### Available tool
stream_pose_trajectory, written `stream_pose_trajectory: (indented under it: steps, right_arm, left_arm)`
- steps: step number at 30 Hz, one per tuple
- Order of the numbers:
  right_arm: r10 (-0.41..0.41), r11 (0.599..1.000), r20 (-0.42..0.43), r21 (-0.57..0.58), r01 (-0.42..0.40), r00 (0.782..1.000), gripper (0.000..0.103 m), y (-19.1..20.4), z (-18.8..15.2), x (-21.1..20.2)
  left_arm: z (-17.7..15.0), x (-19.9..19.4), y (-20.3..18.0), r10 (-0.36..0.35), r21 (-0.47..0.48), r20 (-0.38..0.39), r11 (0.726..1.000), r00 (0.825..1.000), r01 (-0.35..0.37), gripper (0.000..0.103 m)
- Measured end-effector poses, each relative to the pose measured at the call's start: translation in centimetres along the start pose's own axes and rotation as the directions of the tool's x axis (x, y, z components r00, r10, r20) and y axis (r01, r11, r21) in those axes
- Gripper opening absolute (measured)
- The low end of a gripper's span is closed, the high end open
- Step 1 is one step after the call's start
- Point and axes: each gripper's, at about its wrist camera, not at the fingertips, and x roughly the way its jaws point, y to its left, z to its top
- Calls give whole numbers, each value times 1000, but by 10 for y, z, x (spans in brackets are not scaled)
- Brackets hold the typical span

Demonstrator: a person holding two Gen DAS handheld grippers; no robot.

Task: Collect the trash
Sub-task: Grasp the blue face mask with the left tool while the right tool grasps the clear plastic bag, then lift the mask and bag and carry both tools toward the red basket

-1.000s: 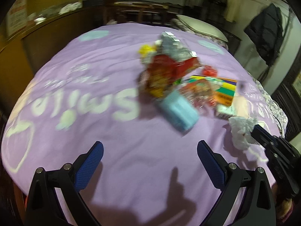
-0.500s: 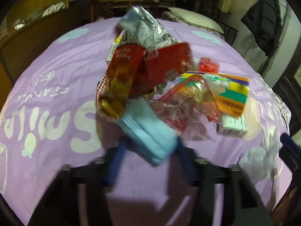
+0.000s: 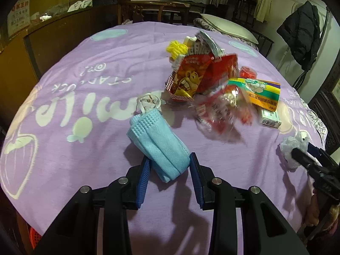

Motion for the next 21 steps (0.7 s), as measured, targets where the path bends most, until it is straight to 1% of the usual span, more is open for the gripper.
stream_pose_trajectory:
  steps: [1,2,3,4,5,6,7,10,13,15,21]
  right_arm:
    - [-13,1000,-9,-15,13,1000,83,2,-2,3]
    - [-19,1000,-10,-22,19,1000,79,3,-3,4]
    - [-26,999,-6,-29,26,1000,74,4,-5,4]
    - [-24,999,-7,-35,24,1000,56,5,-5,4]
    - [-4,999,-16,-38,4,1000,41,6,-4,5]
    - [11,999,-16,-33,-11,1000,35,4,-4,5]
    - [32,999,-10,-24,-32,999,25,3,-4,3]
    - [64,998,28,-17,-63,998,22,5,0,-10]
    - [87,996,81,-32,-85,993,22,11,7,-29]
    - [95,995,102,-40,-91,990,22,16,11,-38]
    - [141,989,158,-70,-132,977,22,31,21,-68]
  left_arm:
    - [0,-2,0,0,3,1,1000,1000,0,37]
    - [0,-3,0,-1,5,2,1000,1000,1,37]
    - [1,-4,-2,-3,8,4,1000,1000,3,37]
    - [1,-5,-4,-5,11,7,1000,1000,5,37]
    - [0,-7,-4,-7,14,10,1000,1000,6,37]
    - [0,-10,-5,-6,16,15,1000,1000,6,37]
    - [0,-12,-5,-7,17,19,1000,1000,7,37]
    - [2,-21,-8,-16,14,35,1000,999,16,37]
    - [4,-34,-4,-22,7,52,1000,998,21,36]
    - [4,-45,0,-18,2,64,1000,998,18,36]
    - [-1,-83,17,24,-4,106,1000,994,-24,36]
